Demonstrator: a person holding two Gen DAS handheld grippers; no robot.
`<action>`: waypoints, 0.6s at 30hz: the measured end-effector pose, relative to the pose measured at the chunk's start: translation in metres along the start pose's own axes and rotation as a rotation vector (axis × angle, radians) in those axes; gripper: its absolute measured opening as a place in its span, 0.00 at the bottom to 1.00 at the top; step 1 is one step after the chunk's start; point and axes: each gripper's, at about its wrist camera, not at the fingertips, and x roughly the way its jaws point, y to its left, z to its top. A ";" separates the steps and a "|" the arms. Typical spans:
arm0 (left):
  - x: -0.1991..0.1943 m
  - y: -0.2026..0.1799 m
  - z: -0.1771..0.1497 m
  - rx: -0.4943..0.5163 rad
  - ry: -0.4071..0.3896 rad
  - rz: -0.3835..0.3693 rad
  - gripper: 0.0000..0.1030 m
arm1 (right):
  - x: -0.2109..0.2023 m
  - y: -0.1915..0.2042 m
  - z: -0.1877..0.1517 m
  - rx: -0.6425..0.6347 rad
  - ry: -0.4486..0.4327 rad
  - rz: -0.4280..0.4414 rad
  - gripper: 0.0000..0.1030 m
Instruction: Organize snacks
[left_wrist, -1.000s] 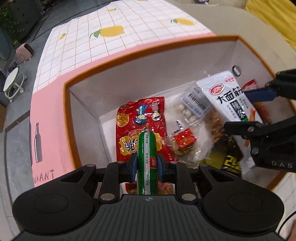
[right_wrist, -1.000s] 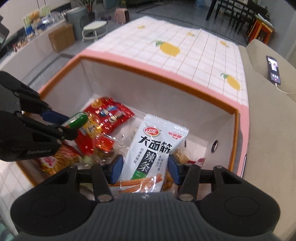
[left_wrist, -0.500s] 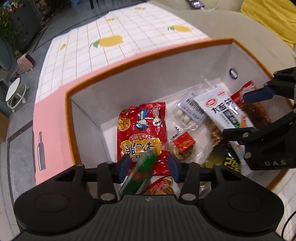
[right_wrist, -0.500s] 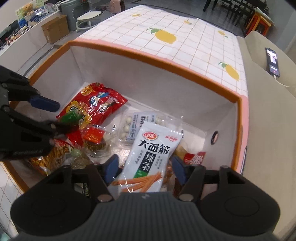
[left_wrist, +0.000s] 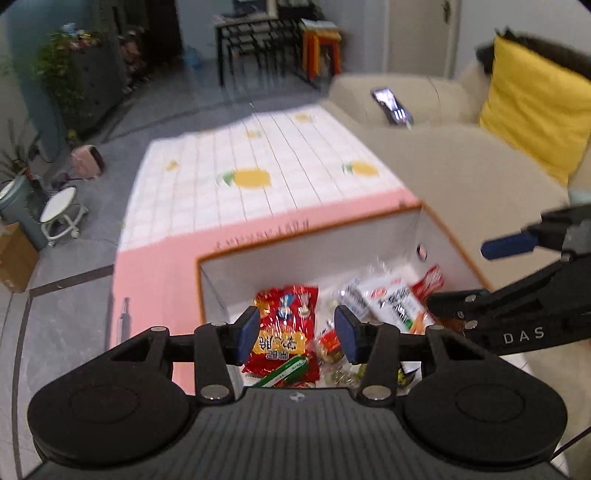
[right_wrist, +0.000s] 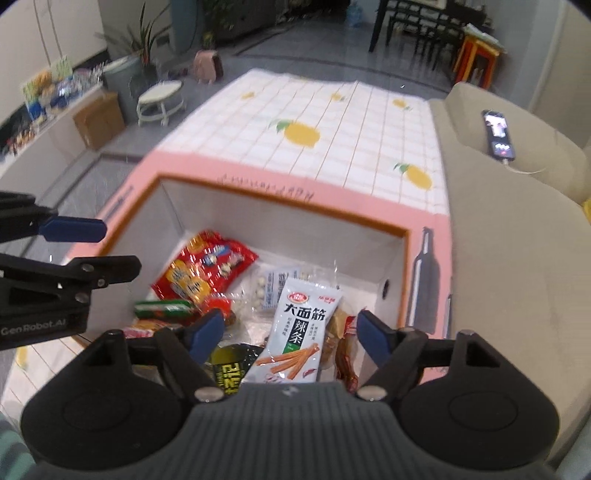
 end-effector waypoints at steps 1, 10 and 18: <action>-0.013 -0.002 -0.001 -0.015 -0.024 0.012 0.53 | -0.010 0.000 -0.002 0.008 -0.017 0.000 0.74; -0.101 -0.023 -0.023 -0.028 -0.181 0.115 0.58 | -0.103 0.019 -0.042 0.033 -0.193 -0.090 0.80; -0.146 -0.030 -0.052 -0.082 -0.222 0.143 0.67 | -0.164 0.027 -0.101 0.209 -0.326 -0.077 0.81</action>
